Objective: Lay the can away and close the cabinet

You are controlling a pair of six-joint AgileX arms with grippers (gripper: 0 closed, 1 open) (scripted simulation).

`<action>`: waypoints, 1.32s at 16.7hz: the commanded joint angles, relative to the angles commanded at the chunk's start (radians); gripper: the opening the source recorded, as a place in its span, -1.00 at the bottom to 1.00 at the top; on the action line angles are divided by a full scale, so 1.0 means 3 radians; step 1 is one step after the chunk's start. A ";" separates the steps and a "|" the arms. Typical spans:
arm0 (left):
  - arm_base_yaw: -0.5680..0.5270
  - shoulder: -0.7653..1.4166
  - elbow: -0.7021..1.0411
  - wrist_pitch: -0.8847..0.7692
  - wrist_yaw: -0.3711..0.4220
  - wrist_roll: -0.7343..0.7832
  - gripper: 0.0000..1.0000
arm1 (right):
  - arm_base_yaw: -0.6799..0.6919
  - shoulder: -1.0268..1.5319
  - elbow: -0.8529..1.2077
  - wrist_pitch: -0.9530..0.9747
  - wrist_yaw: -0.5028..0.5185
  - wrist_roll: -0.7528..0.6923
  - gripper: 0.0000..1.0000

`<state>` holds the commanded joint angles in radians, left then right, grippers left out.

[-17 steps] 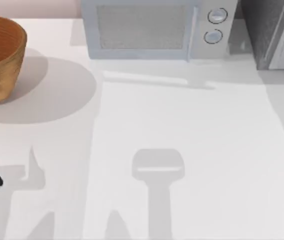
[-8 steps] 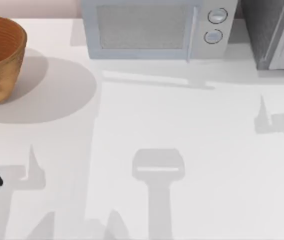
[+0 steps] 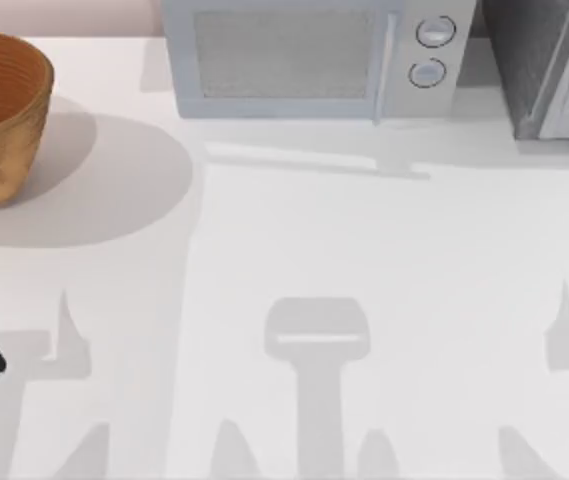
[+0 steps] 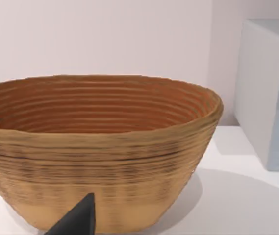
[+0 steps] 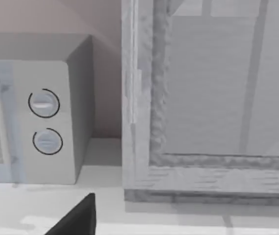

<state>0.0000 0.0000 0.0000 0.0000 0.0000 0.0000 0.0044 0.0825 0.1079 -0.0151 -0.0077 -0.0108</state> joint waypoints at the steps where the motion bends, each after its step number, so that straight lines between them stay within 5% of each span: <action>1: 0.0000 0.0000 0.0000 0.0000 0.0000 0.0000 1.00 | -0.0006 -0.0109 -0.0142 0.0021 0.0009 0.0013 1.00; 12: 0.0000 0.0000 0.0000 0.0000 0.0000 0.0000 1.00 | -0.0097 -0.0150 -0.0320 0.0148 -0.0071 0.0037 1.00; 22: 0.0000 0.0000 0.0000 0.0000 0.0000 0.0000 1.00 | -0.1695 0.2289 0.0252 0.2033 -0.1639 0.0067 1.00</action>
<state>0.0000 0.0000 0.0000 0.0000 0.0000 0.0000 -0.5040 0.7693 0.1836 0.5949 -0.4995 0.0092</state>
